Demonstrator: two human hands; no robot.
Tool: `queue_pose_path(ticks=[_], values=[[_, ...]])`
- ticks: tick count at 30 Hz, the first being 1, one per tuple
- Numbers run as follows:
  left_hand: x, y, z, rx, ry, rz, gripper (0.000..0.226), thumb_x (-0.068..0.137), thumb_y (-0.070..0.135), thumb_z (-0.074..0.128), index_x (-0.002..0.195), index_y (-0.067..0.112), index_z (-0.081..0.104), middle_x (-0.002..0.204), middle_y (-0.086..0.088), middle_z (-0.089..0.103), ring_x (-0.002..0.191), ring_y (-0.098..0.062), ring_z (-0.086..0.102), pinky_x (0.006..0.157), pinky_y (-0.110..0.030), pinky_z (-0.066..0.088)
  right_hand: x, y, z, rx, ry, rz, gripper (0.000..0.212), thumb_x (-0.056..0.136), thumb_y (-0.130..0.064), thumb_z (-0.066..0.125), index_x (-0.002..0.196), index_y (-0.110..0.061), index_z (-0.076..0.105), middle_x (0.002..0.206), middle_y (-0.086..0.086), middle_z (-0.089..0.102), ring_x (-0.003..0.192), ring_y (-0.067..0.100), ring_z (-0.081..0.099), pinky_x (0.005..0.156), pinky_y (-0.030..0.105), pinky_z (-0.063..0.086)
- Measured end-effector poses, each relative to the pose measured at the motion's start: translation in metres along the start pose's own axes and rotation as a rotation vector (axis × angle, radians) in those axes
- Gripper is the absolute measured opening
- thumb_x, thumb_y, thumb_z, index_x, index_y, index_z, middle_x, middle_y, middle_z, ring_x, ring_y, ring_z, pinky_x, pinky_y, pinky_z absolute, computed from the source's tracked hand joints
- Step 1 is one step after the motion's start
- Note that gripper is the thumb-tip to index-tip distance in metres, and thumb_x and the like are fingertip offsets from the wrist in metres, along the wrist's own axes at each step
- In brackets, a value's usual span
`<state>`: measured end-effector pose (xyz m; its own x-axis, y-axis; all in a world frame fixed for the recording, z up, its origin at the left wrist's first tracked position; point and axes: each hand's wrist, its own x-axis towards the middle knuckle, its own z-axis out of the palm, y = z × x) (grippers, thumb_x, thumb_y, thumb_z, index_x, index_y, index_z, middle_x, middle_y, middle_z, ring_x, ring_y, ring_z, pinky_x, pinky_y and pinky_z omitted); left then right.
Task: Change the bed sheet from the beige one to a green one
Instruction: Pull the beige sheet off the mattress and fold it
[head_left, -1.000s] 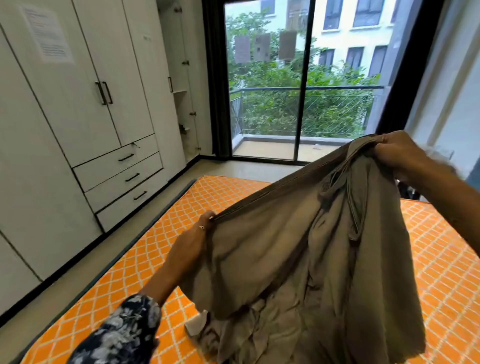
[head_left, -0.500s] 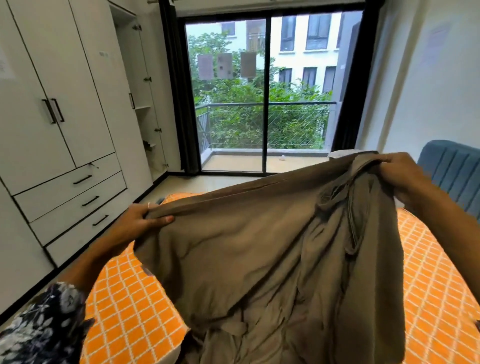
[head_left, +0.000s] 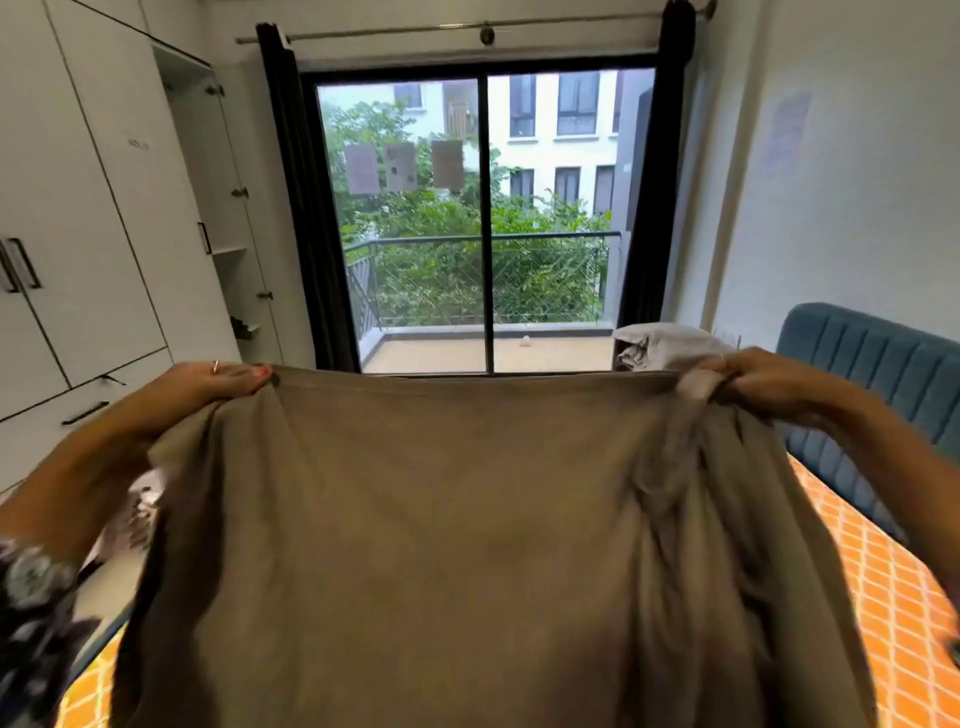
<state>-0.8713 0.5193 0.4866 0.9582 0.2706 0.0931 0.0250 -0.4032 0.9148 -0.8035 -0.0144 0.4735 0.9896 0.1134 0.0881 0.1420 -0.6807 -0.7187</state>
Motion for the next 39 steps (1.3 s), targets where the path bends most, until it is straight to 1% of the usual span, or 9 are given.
queue_pose_path(ticks=[5,8,14,18,22,26,30,34,39], values=[[0.018,0.002,0.064,0.069,-0.019,0.029,0.018,0.087,0.014,0.067,0.104,0.008,0.068,0.081,-0.005,0.064,0.073,-0.019,0.058,0.06,-0.021,0.051,0.047,0.082,-0.001,-0.2,0.47,0.307,0.032,0.082,-0.015,0.063,0.091,0.015,0.068,0.088,0.031,0.064,0.087,0.033,0.063,0.064,0.033,0.039],[0.01,-0.029,0.114,0.239,-0.167,0.099,0.018,0.085,0.014,0.07,0.071,0.024,0.074,0.056,0.008,0.062,0.057,-0.006,0.053,0.053,-0.016,0.042,0.018,0.119,0.034,-0.158,0.589,0.383,0.044,0.079,-0.023,0.055,0.087,0.019,0.066,0.08,0.036,0.062,0.088,0.044,0.064,0.069,0.042,0.044],[-0.042,-0.116,0.232,0.306,-0.39,-0.165,0.046,0.061,0.047,0.069,0.072,0.003,0.072,0.062,-0.004,0.06,0.057,-0.011,0.049,0.056,-0.028,0.038,-0.062,0.165,0.152,0.137,0.456,0.58,0.025,0.086,-0.015,0.055,0.086,0.006,0.07,0.087,0.031,0.066,0.093,0.04,0.064,0.069,0.036,0.039],[-0.107,-0.141,0.289,0.088,-0.367,-0.431,0.024,0.073,0.023,0.077,0.07,0.003,0.064,0.061,-0.006,0.059,0.053,-0.01,0.056,0.05,-0.024,0.041,-0.109,0.149,0.234,0.335,0.31,0.524,0.025,0.088,-0.002,0.054,0.079,-0.023,0.064,0.091,0.012,0.07,0.093,0.032,0.065,0.085,0.046,0.052],[-0.171,-0.145,0.322,-0.264,-0.278,-0.613,0.015,0.082,0.009,0.072,0.093,0.002,0.064,0.079,-0.012,0.069,0.069,-0.019,0.066,0.053,-0.024,0.049,-0.164,0.095,0.279,0.475,0.169,0.405,0.023,0.092,-0.005,0.056,0.092,-0.024,0.067,0.092,-0.006,0.07,0.09,0.006,0.065,0.082,0.029,0.053],[-0.201,-0.145,0.328,-0.329,-0.245,-0.636,0.009,0.088,0.013,0.066,0.086,0.005,0.063,0.054,-0.004,0.061,0.05,-0.016,0.058,0.046,-0.026,0.041,-0.194,0.07,0.295,0.521,0.147,0.338,0.021,0.093,-0.009,0.057,0.097,-0.028,0.067,0.095,-0.012,0.069,0.092,-0.003,0.062,0.081,0.017,0.05],[-0.206,-0.152,0.322,-0.352,-0.179,-0.636,0.022,0.089,0.014,0.065,0.088,-0.008,0.063,0.079,-0.034,0.063,0.066,-0.032,0.059,0.063,-0.039,0.045,-0.205,0.065,0.297,0.543,0.215,0.336,0.022,0.095,-0.013,0.056,0.096,-0.031,0.068,0.092,-0.014,0.07,0.09,-0.004,0.062,0.08,0.019,0.051],[-0.217,-0.158,0.318,-0.362,-0.071,-0.595,0.02,0.09,0.013,0.064,0.084,-0.007,0.063,0.074,-0.025,0.064,0.068,-0.033,0.061,0.063,-0.045,0.049,-0.212,0.062,0.289,0.583,0.351,0.299,0.022,0.097,-0.016,0.054,0.096,-0.032,0.068,0.082,-0.018,0.068,0.074,-0.005,0.059,0.066,0.011,0.047],[-0.228,-0.15,0.312,-0.226,-0.218,-0.575,0.025,0.095,0.017,0.057,0.075,0.004,0.061,0.075,-0.022,0.064,0.076,-0.036,0.066,0.07,-0.054,0.057,-0.232,0.059,0.304,0.41,0.203,0.148,0.02,0.094,-0.013,0.058,0.102,-0.029,0.068,0.093,-0.014,0.07,0.087,0.003,0.066,0.077,0.031,0.055]])
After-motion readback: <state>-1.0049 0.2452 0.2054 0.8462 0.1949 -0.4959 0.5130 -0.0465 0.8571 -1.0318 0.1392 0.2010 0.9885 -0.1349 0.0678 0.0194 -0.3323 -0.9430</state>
